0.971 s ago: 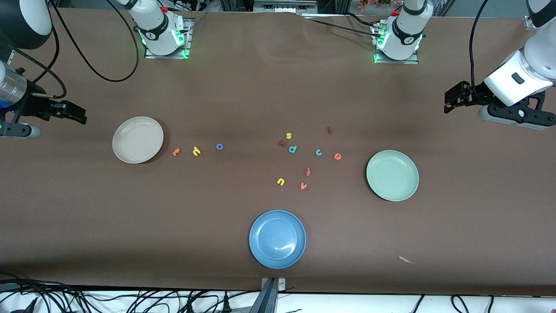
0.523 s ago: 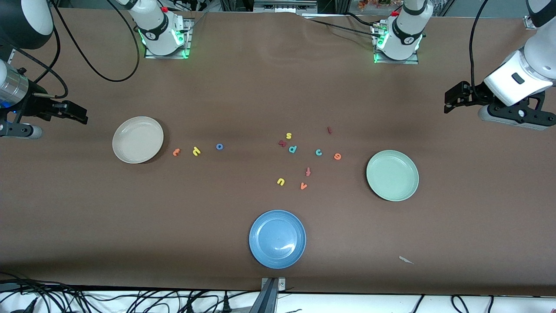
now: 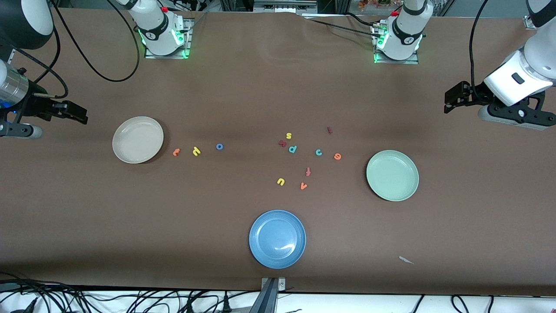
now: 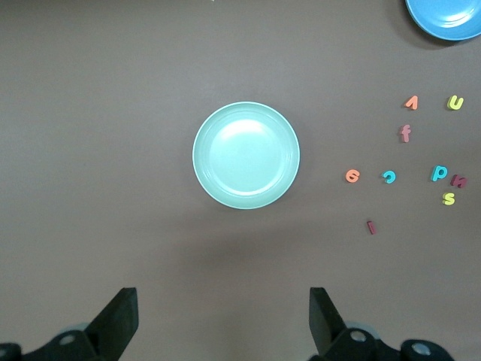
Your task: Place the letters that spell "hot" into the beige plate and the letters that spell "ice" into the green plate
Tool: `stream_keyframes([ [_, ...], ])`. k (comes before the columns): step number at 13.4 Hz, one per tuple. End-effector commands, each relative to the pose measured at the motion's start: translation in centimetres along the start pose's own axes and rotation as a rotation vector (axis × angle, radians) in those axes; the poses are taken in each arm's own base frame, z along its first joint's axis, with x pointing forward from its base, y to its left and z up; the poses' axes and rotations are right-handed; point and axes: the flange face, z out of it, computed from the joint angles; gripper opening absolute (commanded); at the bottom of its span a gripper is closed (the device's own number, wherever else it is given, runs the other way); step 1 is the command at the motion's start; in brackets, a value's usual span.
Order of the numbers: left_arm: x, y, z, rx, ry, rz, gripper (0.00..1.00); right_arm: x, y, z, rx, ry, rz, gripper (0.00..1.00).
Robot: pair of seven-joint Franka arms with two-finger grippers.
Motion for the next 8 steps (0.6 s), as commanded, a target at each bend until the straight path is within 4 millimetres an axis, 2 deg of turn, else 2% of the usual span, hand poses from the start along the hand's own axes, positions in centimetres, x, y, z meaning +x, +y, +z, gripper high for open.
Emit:
stream_keyframes([
  [1, 0.3, -0.15, -0.61, -0.022, -0.001, 0.016, 1.0, 0.04, -0.08, -0.43, 0.0, -0.006, -0.011, 0.99],
  [3, 0.23, -1.01, -0.63, -0.023, 0.0, 0.002, 1.0, 0.04, -0.07, -0.43, -0.001, -0.005, -0.011, 0.99],
  [8, 0.23, -0.91, -0.56, -0.024, -0.002, 0.002, 1.0, 0.04, -0.07, -0.43, -0.001, -0.005, -0.011, 0.99],
])
